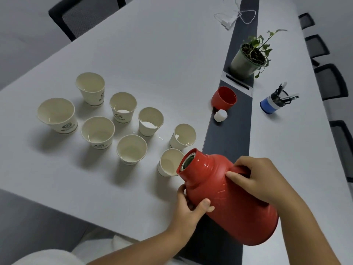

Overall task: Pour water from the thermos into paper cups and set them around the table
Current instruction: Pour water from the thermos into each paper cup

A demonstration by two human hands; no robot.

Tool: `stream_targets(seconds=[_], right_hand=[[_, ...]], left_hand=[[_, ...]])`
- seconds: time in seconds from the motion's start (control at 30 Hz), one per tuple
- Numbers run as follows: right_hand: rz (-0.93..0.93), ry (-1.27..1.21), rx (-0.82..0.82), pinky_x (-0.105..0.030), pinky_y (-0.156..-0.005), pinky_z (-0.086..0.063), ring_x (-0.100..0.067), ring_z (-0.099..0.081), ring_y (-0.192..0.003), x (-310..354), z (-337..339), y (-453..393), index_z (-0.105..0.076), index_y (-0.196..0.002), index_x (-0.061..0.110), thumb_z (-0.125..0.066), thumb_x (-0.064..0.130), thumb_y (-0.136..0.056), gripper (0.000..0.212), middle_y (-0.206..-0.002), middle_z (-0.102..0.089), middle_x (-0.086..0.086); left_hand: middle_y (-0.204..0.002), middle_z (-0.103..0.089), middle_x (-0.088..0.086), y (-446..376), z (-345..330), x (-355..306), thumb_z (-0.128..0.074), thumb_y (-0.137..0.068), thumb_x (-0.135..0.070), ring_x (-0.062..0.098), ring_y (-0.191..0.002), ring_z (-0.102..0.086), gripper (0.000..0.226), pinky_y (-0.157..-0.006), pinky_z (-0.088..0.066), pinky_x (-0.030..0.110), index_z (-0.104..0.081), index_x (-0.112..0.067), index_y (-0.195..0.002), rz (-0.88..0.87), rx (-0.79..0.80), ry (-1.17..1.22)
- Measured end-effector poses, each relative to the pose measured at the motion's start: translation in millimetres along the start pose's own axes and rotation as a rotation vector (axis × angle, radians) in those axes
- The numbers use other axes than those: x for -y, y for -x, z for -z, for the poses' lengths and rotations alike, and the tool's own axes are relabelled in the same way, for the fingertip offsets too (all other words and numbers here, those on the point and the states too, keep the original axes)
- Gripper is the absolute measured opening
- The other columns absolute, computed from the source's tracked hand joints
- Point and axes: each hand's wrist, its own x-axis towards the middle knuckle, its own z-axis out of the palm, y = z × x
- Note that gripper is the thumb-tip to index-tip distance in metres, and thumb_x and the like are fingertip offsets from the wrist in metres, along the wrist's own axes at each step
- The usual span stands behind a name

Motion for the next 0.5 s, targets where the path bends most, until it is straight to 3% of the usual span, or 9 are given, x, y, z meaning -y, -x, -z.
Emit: stream_targets(seconds=[0.1,0.2,0.33,0.4,0.5], right_hand=[[-0.011,0.028,0.016,-0.018,-0.056,-0.038,-0.007,-0.054,-0.061,4,1,-3,-0.062,-0.074,0.013,-0.065,0.032,-0.077,0.019,-0.062,-0.058,0.009],[-0.022,0.05,0.038,-0.019,-0.056,-0.039,-0.008,-0.054,-0.062,9,3,-6,-0.062,-0.074,0.013,-0.064,0.032,-0.077,0.02,-0.063,-0.058,0.009],[-0.035,0.083,0.055,-0.02,-0.055,-0.038,-0.008,-0.053,-0.061,14,3,-11,-0.062,-0.074,0.011,-0.063,0.033,-0.078,0.022,-0.063,-0.056,0.008],[-0.038,0.099,0.063,-0.018,-0.054,-0.037,-0.008,-0.052,-0.061,16,3,-13,-0.062,-0.074,0.012,-0.063,0.033,-0.078,0.021,-0.063,-0.056,0.008],[-0.046,0.104,0.079,-0.016,-0.053,-0.035,-0.007,-0.052,-0.061,20,5,-15,-0.061,-0.074,0.013,-0.063,0.033,-0.079,0.02,-0.064,-0.057,0.008]], left_hand=[[-0.115,-0.054,0.0,0,0,-1,-0.071,-0.052,-0.05,0.008,-0.098,-0.064,0.071,-0.076,-0.053,0.02,-0.035,-0.033,-0.111,0.001,0.005,0.017],[-0.114,-0.052,0.003,1,-1,-3,-0.077,-0.067,-0.035,0.005,-0.087,-0.067,0.067,-0.07,-0.053,0.016,-0.034,-0.021,-0.117,0.006,0.012,0.07],[-0.112,-0.055,0.005,1,0,-6,-0.064,-0.071,-0.026,0.01,-0.079,-0.07,0.05,-0.067,-0.051,0.013,-0.035,-0.023,-0.112,0.028,0.028,0.123],[-0.111,-0.056,0.004,0,0,-7,-0.071,-0.075,-0.029,0.011,-0.082,-0.07,0.049,-0.069,-0.052,0.014,-0.037,-0.026,-0.109,0.028,0.023,0.126],[-0.112,-0.057,0.002,0,1,-8,-0.069,-0.062,-0.042,0.013,-0.089,-0.068,0.06,-0.073,-0.052,0.016,-0.036,-0.029,-0.11,0.045,0.016,0.091]])
